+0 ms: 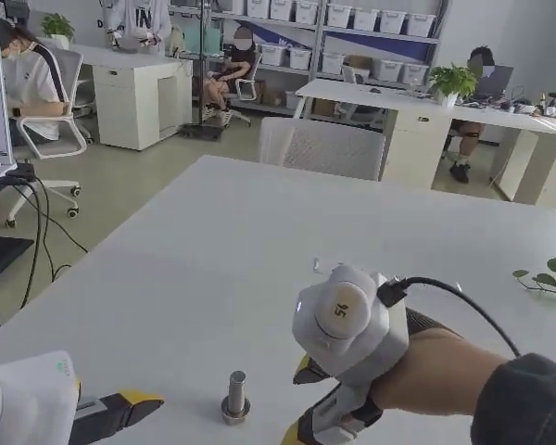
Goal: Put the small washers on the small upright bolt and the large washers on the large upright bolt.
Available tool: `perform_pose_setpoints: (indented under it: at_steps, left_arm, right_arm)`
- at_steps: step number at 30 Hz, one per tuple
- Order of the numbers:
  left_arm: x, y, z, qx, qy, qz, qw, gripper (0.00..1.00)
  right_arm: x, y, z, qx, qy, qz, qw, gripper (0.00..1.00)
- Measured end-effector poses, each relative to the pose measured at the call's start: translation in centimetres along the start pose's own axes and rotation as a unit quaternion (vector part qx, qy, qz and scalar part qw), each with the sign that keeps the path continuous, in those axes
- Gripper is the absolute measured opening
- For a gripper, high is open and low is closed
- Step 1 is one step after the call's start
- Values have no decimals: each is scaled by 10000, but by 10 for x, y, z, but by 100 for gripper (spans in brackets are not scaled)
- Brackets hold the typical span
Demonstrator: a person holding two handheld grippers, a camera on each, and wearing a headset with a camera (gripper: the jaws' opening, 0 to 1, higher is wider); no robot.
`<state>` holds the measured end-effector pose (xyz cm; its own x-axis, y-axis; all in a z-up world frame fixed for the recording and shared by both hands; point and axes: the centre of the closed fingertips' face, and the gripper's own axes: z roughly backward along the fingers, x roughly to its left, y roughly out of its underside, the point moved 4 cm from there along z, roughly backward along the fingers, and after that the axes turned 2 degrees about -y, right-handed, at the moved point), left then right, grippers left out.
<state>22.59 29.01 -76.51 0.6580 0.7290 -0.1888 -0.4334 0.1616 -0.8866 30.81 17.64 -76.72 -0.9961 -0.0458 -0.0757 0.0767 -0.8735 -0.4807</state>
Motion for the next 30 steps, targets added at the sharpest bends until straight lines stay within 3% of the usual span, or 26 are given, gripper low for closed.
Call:
perform_pose_setpoints:
  at_steps: [20,30]
  left_arm:
    - [-2,-2,2,-45,-4,-32,10000,93]
    - [-4,-2,2,-32,9,-28,10000,93]
  right_arm:
    - [46,25,-21,92,-334,-209,9992,47]
    - [46,32,-39,156,-494,-362,9980,45]
